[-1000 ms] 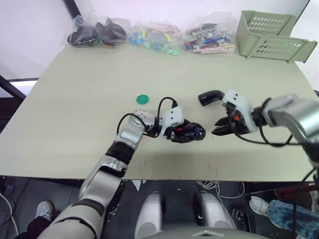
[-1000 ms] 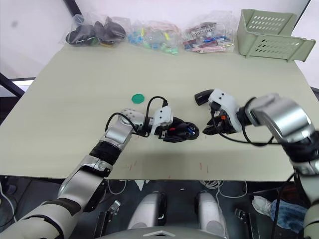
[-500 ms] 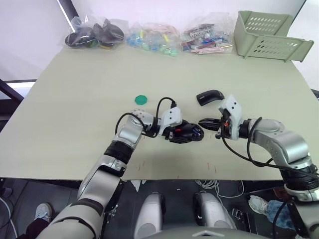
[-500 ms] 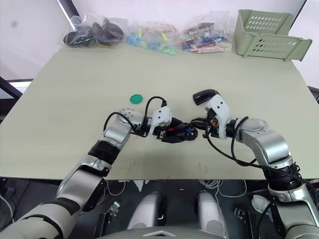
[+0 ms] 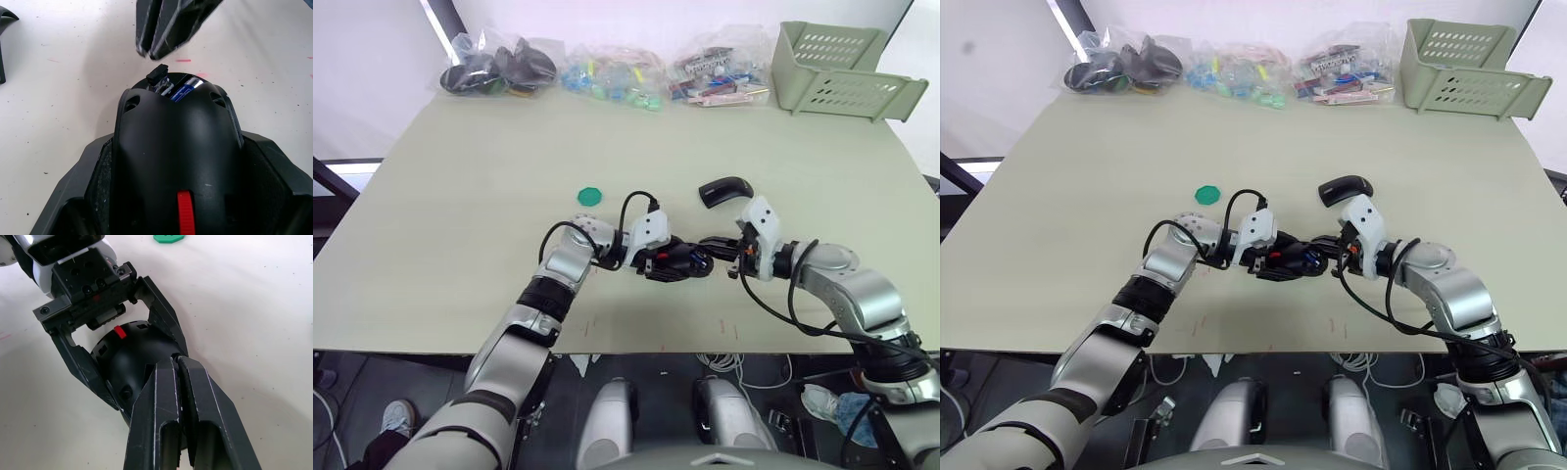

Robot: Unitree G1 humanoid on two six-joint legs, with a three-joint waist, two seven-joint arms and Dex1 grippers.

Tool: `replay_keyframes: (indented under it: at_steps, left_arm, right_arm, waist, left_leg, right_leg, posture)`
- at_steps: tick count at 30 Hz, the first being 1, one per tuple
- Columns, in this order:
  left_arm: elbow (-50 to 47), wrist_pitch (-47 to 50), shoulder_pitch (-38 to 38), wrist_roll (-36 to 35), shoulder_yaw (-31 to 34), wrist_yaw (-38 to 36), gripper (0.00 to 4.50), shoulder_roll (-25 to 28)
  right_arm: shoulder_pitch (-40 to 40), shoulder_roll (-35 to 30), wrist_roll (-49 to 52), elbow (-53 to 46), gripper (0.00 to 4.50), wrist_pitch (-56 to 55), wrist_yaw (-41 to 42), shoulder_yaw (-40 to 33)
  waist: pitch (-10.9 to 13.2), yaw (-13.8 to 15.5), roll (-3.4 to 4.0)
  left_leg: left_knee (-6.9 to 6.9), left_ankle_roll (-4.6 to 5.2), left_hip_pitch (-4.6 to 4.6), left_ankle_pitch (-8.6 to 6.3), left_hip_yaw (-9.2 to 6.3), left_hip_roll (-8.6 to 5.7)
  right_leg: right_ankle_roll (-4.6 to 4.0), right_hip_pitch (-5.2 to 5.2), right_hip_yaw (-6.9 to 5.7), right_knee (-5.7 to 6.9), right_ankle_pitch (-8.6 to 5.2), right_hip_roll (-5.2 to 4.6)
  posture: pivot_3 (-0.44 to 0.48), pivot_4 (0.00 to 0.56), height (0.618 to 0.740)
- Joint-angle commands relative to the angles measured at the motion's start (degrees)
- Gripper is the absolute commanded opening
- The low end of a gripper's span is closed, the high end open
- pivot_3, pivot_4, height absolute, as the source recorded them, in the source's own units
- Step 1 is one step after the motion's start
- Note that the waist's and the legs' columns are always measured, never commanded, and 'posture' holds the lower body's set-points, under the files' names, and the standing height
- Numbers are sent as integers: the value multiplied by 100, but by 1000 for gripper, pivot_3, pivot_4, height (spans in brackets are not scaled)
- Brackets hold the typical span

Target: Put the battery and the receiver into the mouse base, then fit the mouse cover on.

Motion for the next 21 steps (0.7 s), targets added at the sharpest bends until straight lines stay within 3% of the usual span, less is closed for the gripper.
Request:
replay_keyframes:
  at_steps: [1, 21]
  left_arm:
    - [-23, 25, -64, 29, -14, -39, 2965, 33]
    - [56, 9, -108, 59, -1, 14, 2965, -23]
  right_arm:
    - [57, 20, -55, -33, 167, -121, -30, -1]
    - [304, -218, -917, 795, 167, -357, 85, 733]
  waist:
    - [0, 0, 0]
    - [-5, -26, -2]
  left_leg:
    - [0, 0, 0, 0, 0, 0]
    - [-2, 0, 63, -1, 0, 0]
  right_leg:
    - [0, 0, 0, 0, 0, 0]
    - [-1, 64, 0, -6, -2, 0]
  posture:
    - [0, 150, 740]
    - [0, 150, 740]
